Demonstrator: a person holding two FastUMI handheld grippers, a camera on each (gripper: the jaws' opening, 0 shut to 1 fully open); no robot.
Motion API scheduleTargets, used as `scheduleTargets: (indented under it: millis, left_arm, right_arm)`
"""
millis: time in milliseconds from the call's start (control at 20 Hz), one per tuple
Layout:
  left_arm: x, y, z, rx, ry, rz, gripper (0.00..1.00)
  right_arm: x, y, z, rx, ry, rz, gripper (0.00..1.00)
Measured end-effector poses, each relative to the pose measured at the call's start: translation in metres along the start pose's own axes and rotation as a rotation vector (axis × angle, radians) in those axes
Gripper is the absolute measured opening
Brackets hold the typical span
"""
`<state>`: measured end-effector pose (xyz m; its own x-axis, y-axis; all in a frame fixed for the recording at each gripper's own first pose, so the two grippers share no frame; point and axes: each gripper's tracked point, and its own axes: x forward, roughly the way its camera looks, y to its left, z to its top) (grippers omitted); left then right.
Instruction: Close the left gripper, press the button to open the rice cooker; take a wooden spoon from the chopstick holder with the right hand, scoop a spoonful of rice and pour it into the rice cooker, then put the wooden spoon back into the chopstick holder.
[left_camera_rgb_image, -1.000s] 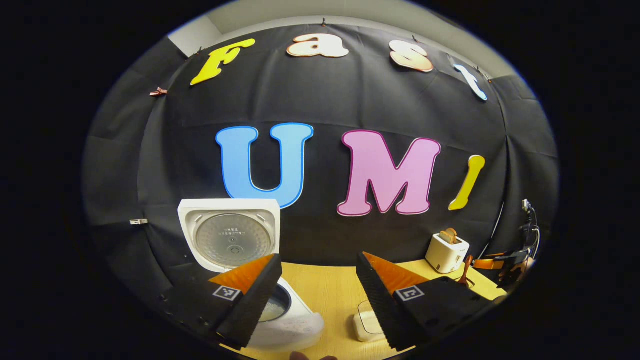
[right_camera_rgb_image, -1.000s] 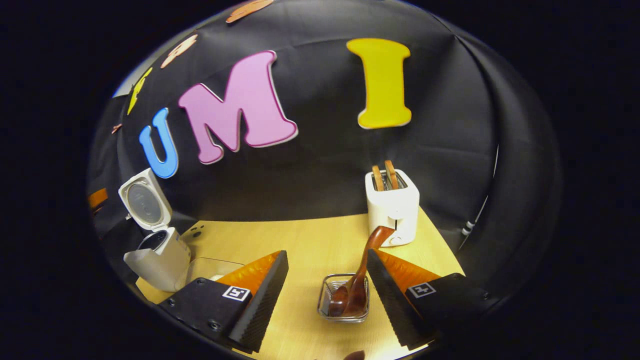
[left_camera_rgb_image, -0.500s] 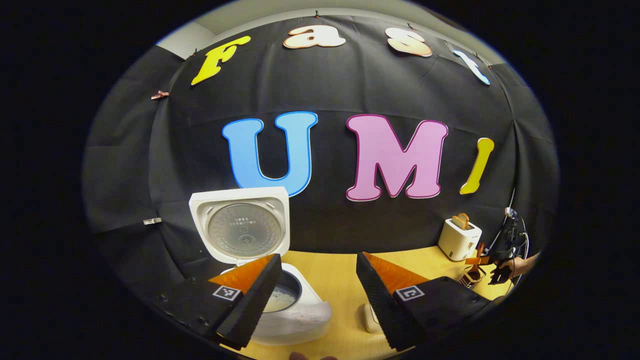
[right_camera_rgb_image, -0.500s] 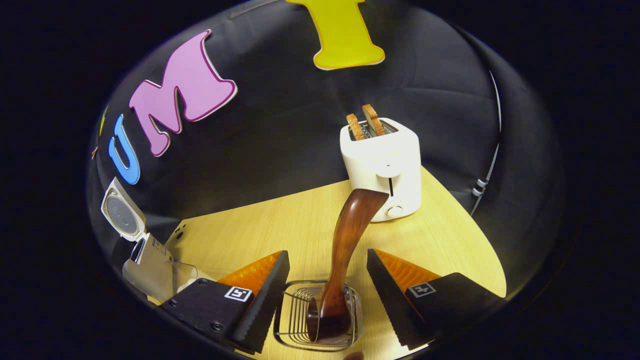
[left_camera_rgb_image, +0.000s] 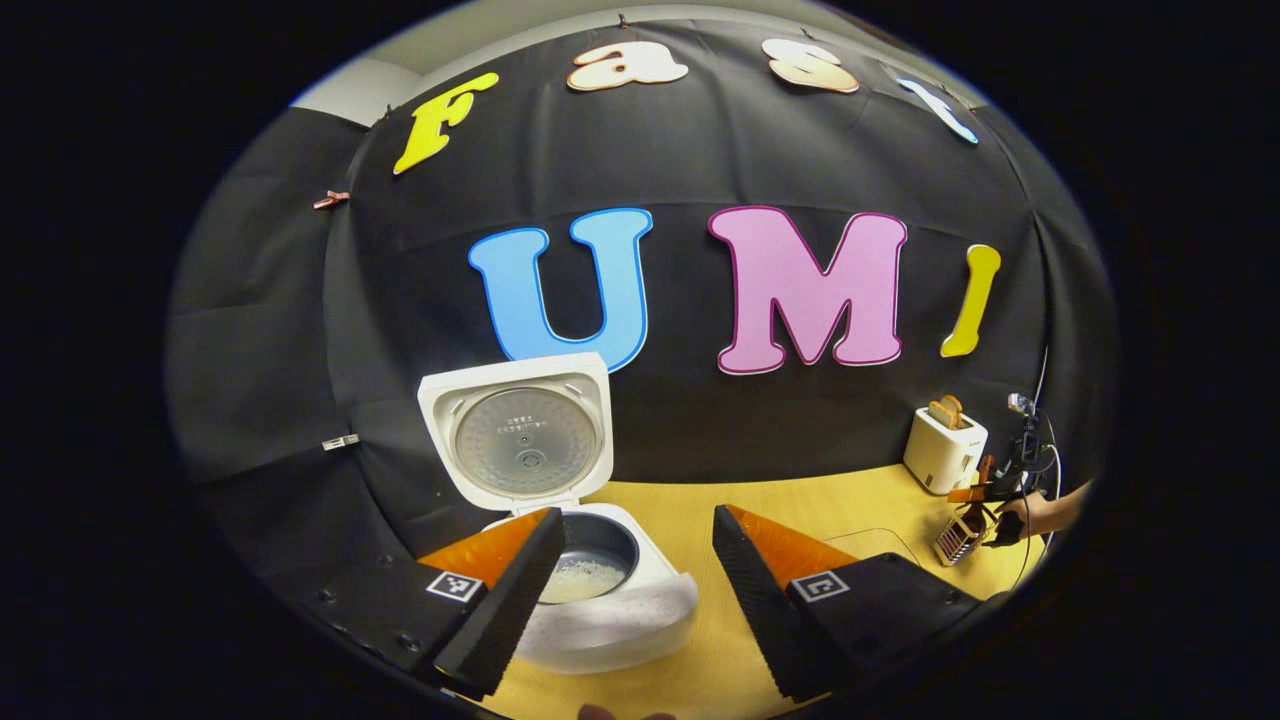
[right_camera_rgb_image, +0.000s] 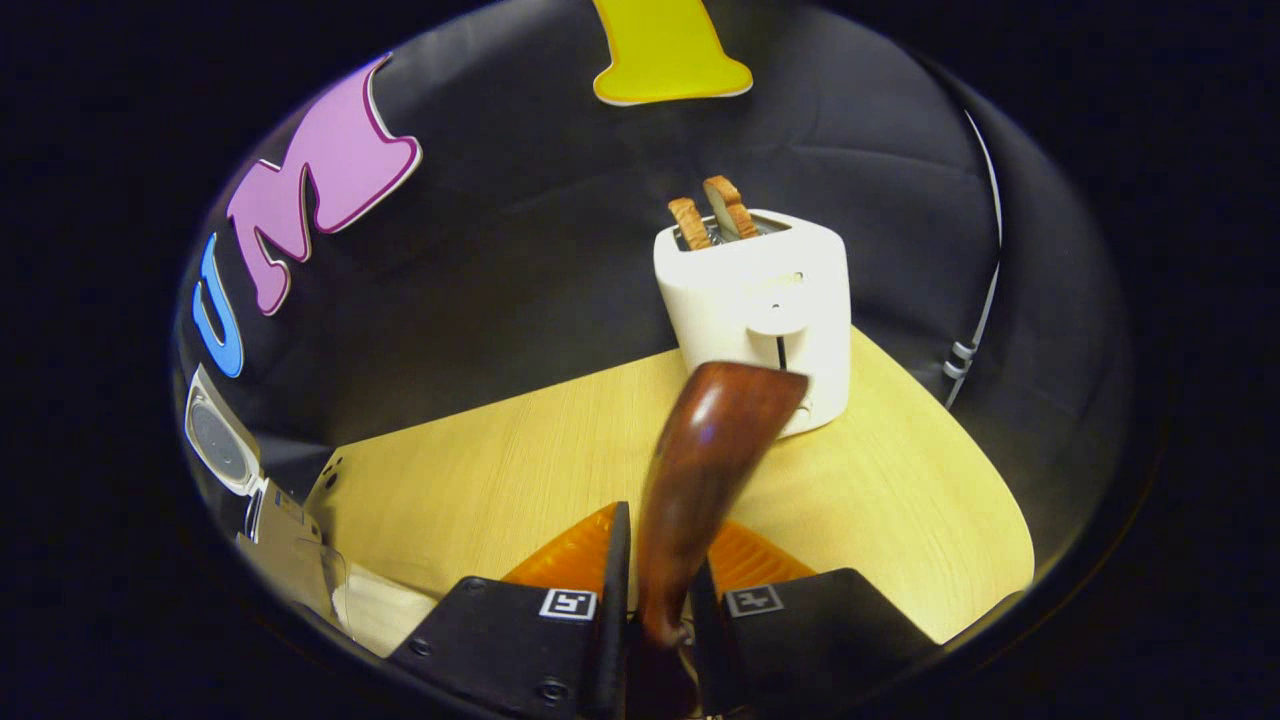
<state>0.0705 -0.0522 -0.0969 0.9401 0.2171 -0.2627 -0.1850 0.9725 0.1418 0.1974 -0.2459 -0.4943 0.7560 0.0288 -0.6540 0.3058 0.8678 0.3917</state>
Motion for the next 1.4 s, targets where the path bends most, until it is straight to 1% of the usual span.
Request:
scheduleTargets:
  millis: [50,100,250,350,600,800,950,1100,1200,1400]
  left_arm:
    - [-0.001,0.000,0.000,-0.005,0.001,0.001,0.96]
    - [-0.001,0.000,0.000,-0.010,-0.002,-0.001,0.96]
    - [-0.002,0.000,0.001,-0.011,-0.011,-0.004,0.96]
    - [-0.005,0.003,0.000,-0.016,-0.017,-0.006,0.96]
    - [-0.005,0.012,-0.002,-0.055,-0.027,-0.003,0.96]
    - [-0.007,0.019,0.000,-0.073,-0.050,-0.011,0.96]
    - [-0.008,0.030,-0.001,-0.107,-0.066,-0.020,0.96]
    - [-0.008,0.042,-0.003,-0.125,-0.080,-0.027,0.96]
    - [-0.007,0.051,-0.005,-0.128,-0.088,-0.032,0.96]
    - [-0.007,0.066,-0.005,-0.135,-0.100,-0.056,0.96]
  right_arm:
    - [0.003,0.000,-0.001,0.007,0.000,0.001,0.18]
    - [0.000,0.001,0.001,0.014,0.003,0.006,0.26]
    - [-0.010,0.007,0.007,0.015,-0.015,0.016,0.23]
    - [-0.017,0.012,0.017,0.005,-0.045,0.023,0.22]
    - [-0.038,0.017,0.047,0.030,-0.113,0.028,0.22]
    - [-0.067,0.033,0.076,-0.003,-0.183,0.043,0.22]
    - [-0.093,0.064,0.104,-0.010,-0.241,0.075,0.22]
    - [-0.114,0.113,0.116,-0.044,-0.286,0.132,0.22]
    - [-0.124,0.150,0.110,-0.071,-0.296,0.173,0.22]
    - [-0.132,0.219,0.082,-0.127,-0.280,0.248,0.22]
